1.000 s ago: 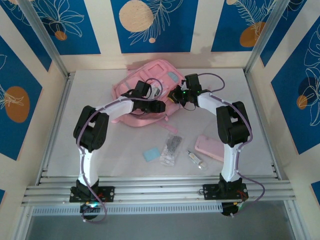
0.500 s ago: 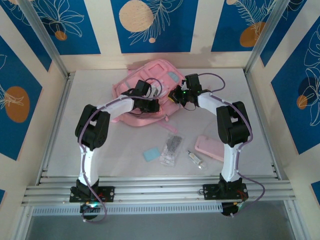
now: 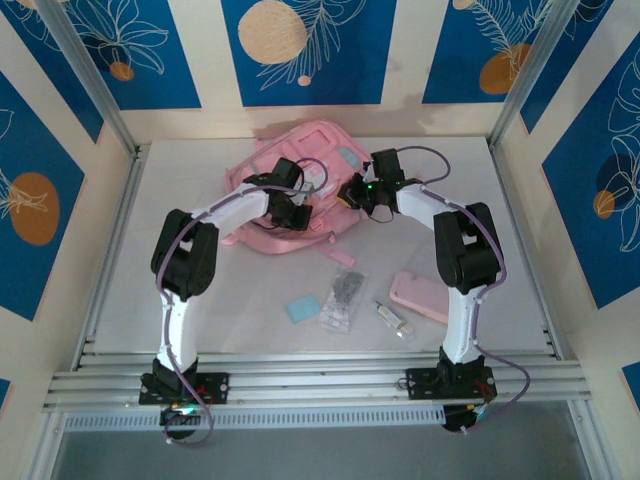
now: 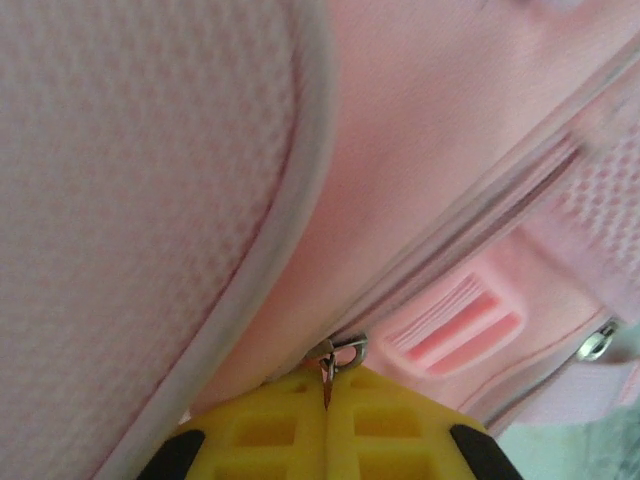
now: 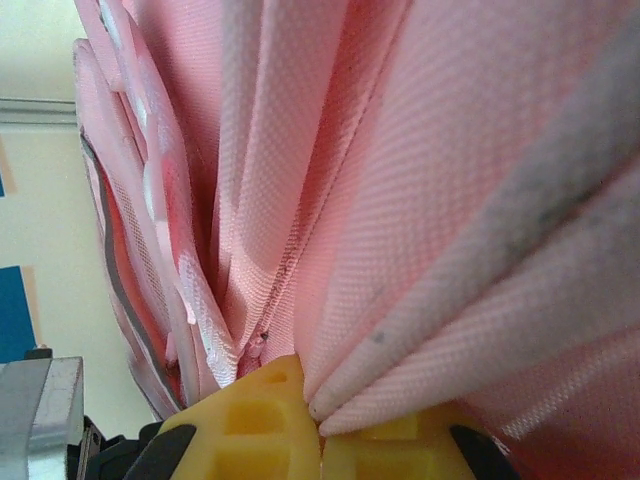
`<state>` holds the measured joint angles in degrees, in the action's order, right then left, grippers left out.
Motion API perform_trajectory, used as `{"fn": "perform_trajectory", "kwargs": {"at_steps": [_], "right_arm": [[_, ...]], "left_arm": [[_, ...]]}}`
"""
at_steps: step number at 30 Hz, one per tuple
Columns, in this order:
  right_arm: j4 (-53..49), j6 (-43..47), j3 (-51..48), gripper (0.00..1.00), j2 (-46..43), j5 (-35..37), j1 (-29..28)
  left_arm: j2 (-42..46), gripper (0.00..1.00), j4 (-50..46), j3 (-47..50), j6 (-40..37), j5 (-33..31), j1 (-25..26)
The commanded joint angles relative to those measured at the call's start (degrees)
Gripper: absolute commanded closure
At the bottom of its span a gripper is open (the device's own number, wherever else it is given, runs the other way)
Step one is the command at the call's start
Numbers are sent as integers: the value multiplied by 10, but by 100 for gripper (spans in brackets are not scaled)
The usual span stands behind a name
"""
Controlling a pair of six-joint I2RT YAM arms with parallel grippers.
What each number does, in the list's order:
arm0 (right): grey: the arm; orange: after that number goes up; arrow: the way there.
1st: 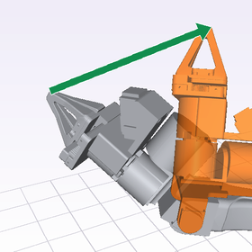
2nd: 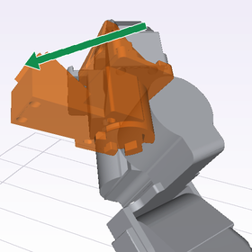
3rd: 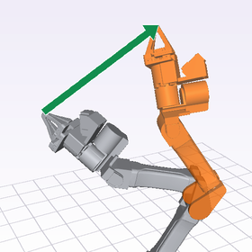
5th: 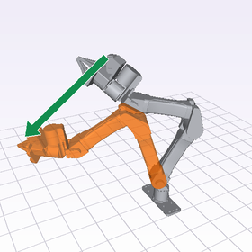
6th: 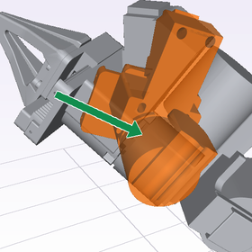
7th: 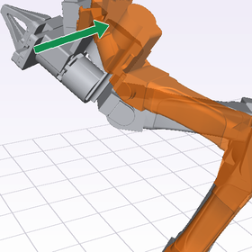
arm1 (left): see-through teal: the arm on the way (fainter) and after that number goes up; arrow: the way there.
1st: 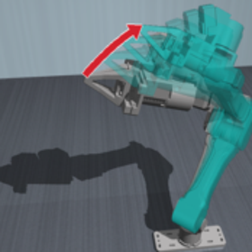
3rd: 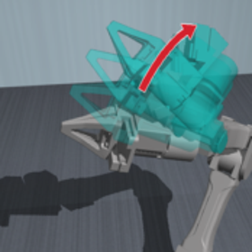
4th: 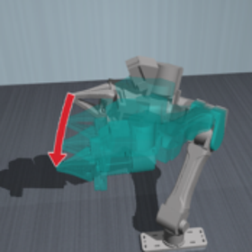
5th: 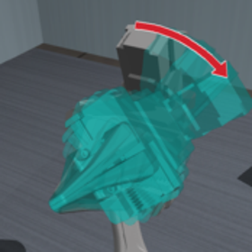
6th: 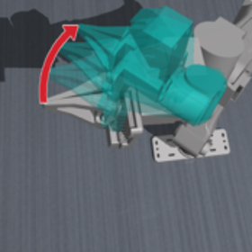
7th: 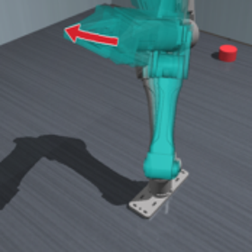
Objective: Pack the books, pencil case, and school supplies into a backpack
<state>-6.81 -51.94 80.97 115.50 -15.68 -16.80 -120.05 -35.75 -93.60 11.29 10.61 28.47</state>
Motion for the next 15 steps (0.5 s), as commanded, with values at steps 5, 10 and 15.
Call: {"fn": "perform_trajectory", "kwargs": {"at_steps": [5, 10, 15], "right_arm": [[-66, 57, 41, 100, -11, -15, 32], [-73, 62, 42, 100, -13, 1, 41], [-71, 59, 52, 100, 2, -1, 44]], "left_arm": [[22, 100, -163, 6, -39, -161, -46], [61, 100, -167, 31, -33, -119, -70], [103, 100, -128, 57, -9, -34, -74]]}}
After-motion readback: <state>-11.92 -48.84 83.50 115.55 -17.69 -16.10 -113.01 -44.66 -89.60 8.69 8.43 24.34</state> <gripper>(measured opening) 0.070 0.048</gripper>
